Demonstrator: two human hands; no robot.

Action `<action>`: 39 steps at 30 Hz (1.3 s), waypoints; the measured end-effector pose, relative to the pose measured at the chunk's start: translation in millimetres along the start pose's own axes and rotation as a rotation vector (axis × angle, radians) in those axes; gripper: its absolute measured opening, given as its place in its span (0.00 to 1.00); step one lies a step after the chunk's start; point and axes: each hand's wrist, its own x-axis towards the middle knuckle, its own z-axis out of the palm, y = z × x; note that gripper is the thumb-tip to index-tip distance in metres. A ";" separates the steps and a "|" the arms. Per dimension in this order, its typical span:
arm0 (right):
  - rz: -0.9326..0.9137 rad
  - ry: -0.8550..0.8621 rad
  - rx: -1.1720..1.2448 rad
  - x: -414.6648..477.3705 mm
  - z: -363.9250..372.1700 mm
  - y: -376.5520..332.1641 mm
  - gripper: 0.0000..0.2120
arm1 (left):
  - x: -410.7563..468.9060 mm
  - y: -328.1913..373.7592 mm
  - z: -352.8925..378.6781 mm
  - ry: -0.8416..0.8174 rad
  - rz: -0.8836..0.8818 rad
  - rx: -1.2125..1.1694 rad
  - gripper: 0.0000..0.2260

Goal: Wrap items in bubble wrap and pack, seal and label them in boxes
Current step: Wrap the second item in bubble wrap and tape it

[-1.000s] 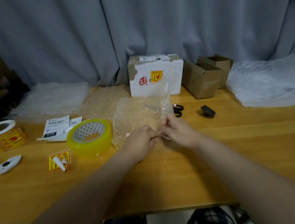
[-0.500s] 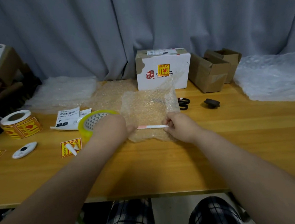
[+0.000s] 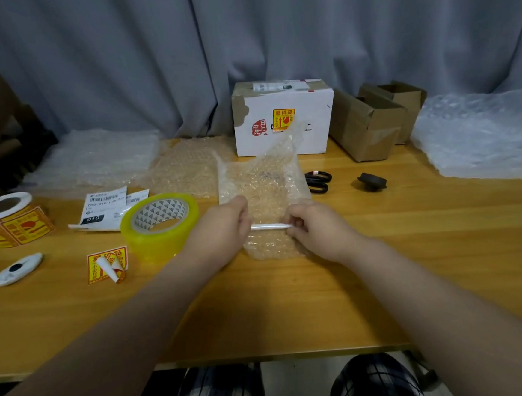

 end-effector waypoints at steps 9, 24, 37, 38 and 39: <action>-0.051 -0.070 0.015 -15.6 -13.3 -4.1 0.24 | -11.9 -28.9 -3.4 -0.314 -0.081 -0.423 0.10; -0.096 0.090 -0.148 -38.5 -10.3 12.0 0.09 | -14.2 -24.4 7.7 -0.199 0.094 -0.043 0.05; 0.175 0.175 -0.019 -18.4 -8.8 -5.9 0.04 | 9.7 -12.3 17.0 0.031 -0.262 -0.200 0.09; 0.173 0.173 -0.065 -17.4 -8.4 -6.4 0.02 | 10.7 -11.5 17.3 0.031 -0.253 -0.189 0.09; 0.169 0.176 -0.102 -17.2 -7.7 -6.7 0.02 | 11.4 -10.5 17.9 0.035 -0.242 -0.163 0.09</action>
